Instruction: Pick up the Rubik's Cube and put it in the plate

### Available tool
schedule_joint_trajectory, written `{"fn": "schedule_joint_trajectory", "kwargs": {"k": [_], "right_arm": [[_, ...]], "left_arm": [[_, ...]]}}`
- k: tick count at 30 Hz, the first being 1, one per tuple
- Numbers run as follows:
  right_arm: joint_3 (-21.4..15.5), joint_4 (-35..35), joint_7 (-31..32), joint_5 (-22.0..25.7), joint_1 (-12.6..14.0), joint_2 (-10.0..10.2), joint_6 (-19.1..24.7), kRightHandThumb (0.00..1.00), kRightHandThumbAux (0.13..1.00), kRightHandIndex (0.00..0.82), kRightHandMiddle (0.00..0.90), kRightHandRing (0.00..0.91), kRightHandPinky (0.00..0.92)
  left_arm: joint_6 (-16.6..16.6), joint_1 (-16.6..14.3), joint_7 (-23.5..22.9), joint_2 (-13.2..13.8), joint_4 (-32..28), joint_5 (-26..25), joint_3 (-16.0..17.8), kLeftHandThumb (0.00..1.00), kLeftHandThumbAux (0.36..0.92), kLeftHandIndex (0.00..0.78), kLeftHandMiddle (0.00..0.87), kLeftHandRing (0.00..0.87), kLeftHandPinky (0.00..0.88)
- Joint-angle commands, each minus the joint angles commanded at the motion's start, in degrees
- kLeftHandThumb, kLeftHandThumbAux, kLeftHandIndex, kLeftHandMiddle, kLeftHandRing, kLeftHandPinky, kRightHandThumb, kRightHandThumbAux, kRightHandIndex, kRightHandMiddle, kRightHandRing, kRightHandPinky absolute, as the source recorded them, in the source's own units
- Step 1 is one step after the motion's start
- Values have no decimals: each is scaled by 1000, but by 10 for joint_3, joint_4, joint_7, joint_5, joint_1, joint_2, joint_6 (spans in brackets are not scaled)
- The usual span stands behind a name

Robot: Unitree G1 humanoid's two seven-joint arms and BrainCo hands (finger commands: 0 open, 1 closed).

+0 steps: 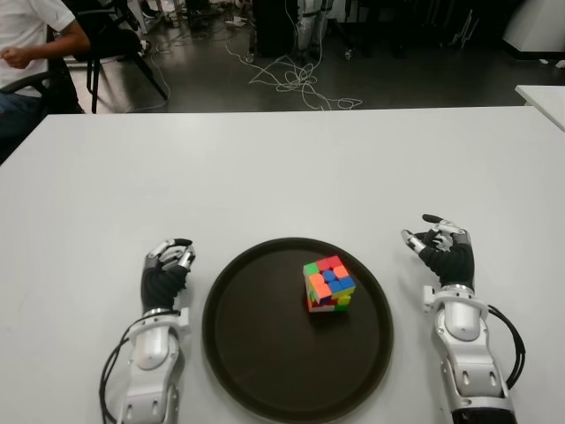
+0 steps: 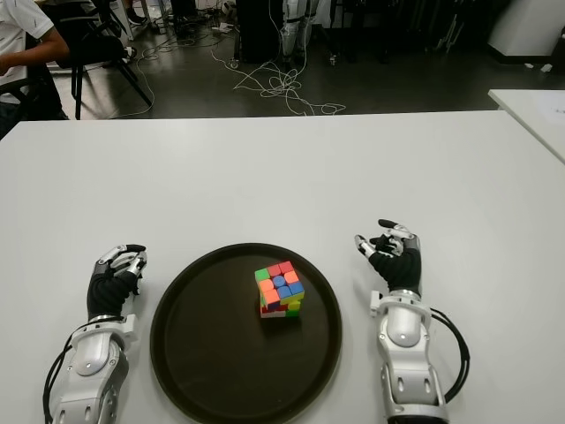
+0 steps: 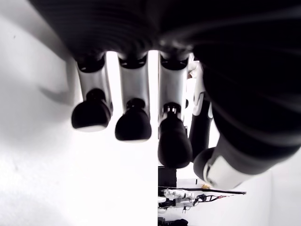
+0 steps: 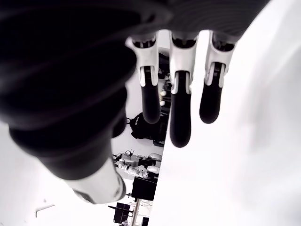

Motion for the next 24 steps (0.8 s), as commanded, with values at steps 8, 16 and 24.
{"fn": "schedule_joint_trajectory", "kwargs": {"k": [8, 16, 24], "right_arm": [[10, -2, -8, -21, 5, -1, -4, 298, 859, 781, 848, 856, 854], [10, 0, -9, -25, 3, 0, -1, 292, 865, 783, 844, 853, 853], [12, -2, -13, -35, 1, 2, 12, 273, 868, 781, 844, 853, 854]], "left_arm": [[-13, 3, 3, 3, 7, 6, -1, 709, 706, 444, 788, 817, 820], [-18, 1, 4, 3, 12, 6, 0, 708, 706, 444, 787, 815, 819], [-18, -1, 1, 3, 15, 0, 2, 708, 706, 443, 784, 814, 818]]}}
